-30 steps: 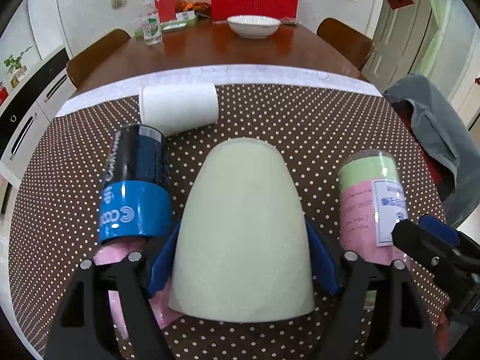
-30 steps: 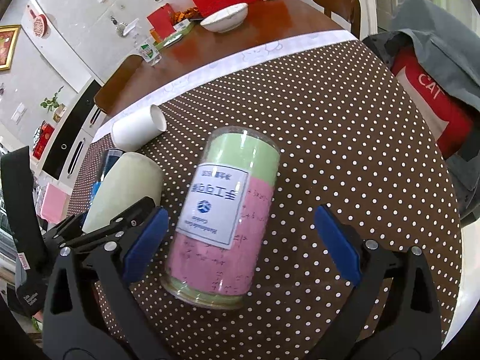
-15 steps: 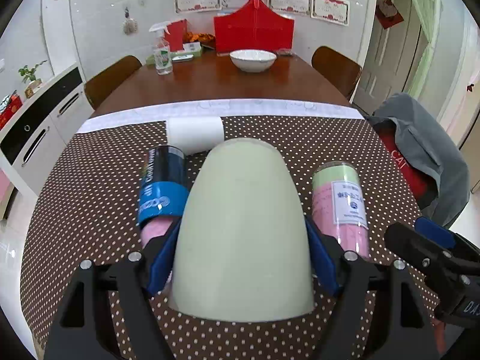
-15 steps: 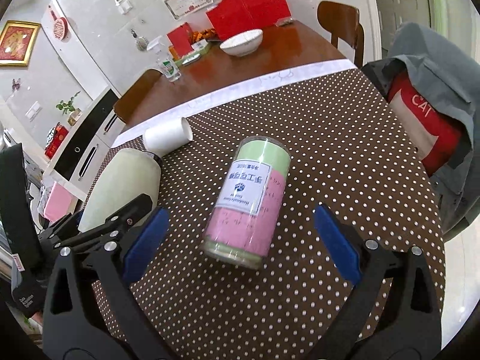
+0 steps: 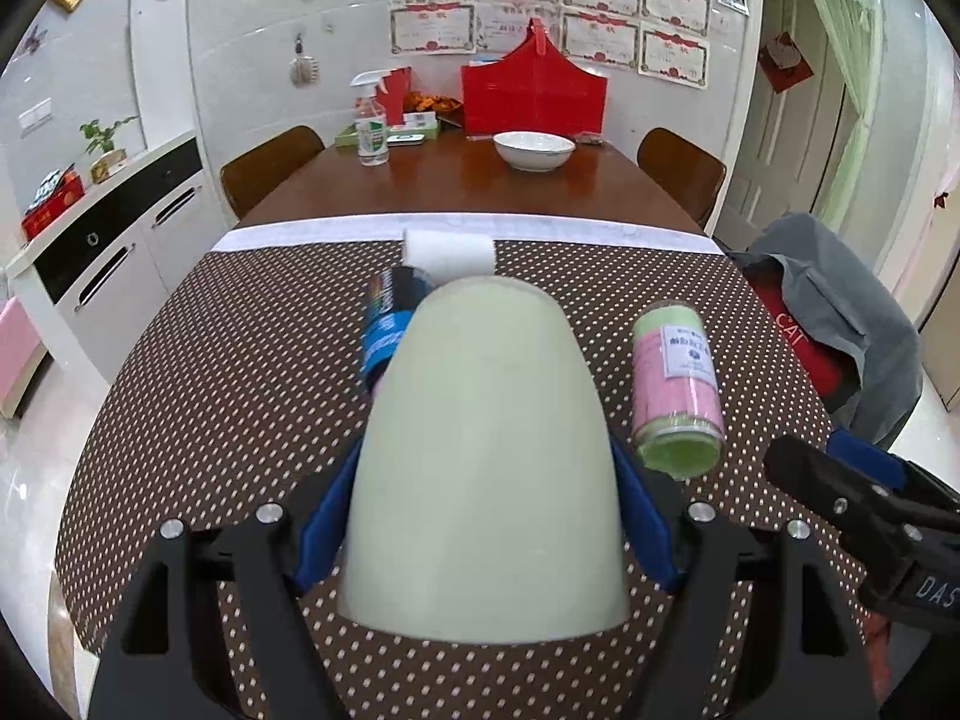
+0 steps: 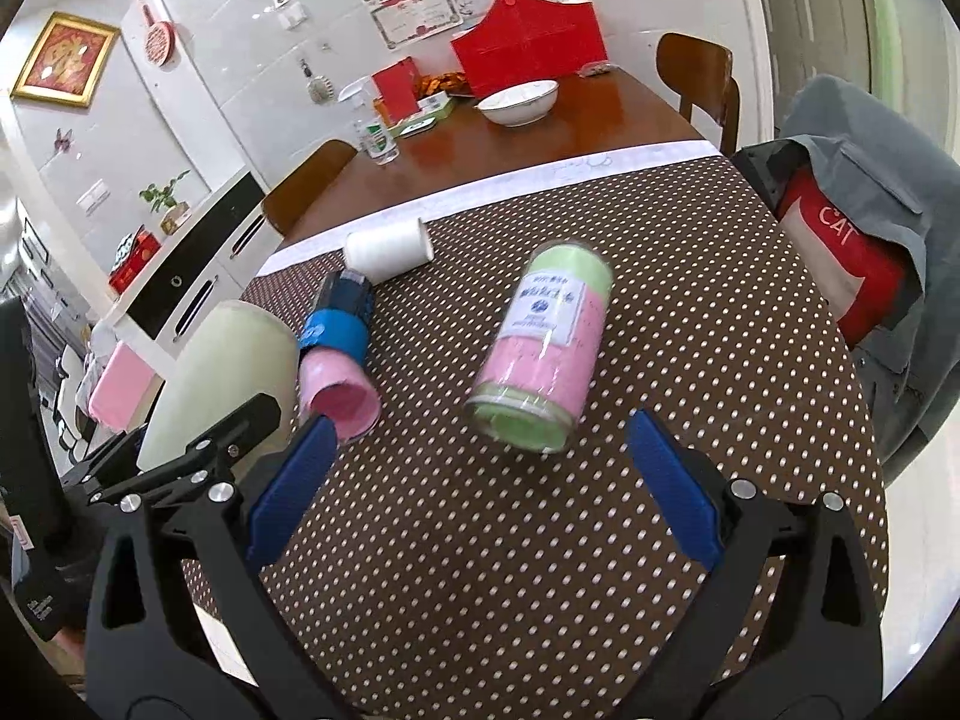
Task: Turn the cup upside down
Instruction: 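Lift the beige cup with the left gripper and pull it back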
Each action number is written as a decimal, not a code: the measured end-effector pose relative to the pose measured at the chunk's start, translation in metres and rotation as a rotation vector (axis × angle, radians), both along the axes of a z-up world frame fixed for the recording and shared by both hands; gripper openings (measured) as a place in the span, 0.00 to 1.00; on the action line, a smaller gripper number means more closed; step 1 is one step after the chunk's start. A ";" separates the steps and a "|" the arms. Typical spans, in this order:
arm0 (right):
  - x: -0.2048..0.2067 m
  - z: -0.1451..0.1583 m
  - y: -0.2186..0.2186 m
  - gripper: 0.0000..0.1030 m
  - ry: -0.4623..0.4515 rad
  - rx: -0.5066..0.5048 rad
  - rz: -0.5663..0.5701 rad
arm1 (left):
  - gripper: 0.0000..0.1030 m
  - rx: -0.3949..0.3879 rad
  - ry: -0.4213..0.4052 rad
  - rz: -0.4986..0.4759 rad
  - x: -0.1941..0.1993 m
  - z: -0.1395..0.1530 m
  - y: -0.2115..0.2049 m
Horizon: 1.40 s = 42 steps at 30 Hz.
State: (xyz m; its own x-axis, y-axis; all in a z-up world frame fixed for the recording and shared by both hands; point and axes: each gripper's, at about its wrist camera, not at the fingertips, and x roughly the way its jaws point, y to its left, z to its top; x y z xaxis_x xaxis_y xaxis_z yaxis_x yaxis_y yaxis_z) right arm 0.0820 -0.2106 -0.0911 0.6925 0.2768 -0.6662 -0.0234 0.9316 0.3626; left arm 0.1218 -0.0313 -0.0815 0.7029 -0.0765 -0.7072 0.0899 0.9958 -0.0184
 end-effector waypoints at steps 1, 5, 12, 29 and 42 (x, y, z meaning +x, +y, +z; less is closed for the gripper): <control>-0.003 0.000 0.004 0.93 0.001 -0.006 0.007 | 0.75 -0.006 -0.001 0.005 -0.004 0.000 0.004; -0.011 -0.001 0.021 0.93 0.004 -0.026 0.041 | 0.75 -0.015 -0.008 0.026 -0.021 -0.003 0.020; -0.017 -0.011 0.050 0.93 0.035 -0.059 0.096 | 0.75 -0.034 0.015 0.077 -0.042 -0.016 0.051; -0.009 -0.044 0.103 0.93 0.147 -0.136 0.153 | 0.75 -0.088 0.125 0.128 -0.043 -0.069 0.096; 0.000 -0.056 0.099 0.93 0.194 -0.136 0.138 | 0.75 -0.080 0.181 0.124 -0.032 -0.086 0.094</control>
State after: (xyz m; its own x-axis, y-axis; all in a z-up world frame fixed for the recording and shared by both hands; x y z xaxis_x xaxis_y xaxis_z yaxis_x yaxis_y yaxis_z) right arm 0.0825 -0.1112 -0.1471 0.5098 0.2583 -0.8206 -0.0958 0.9650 0.2442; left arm 0.0896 0.0623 -0.1670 0.5723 -0.0582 -0.8180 -0.0449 0.9938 -0.1021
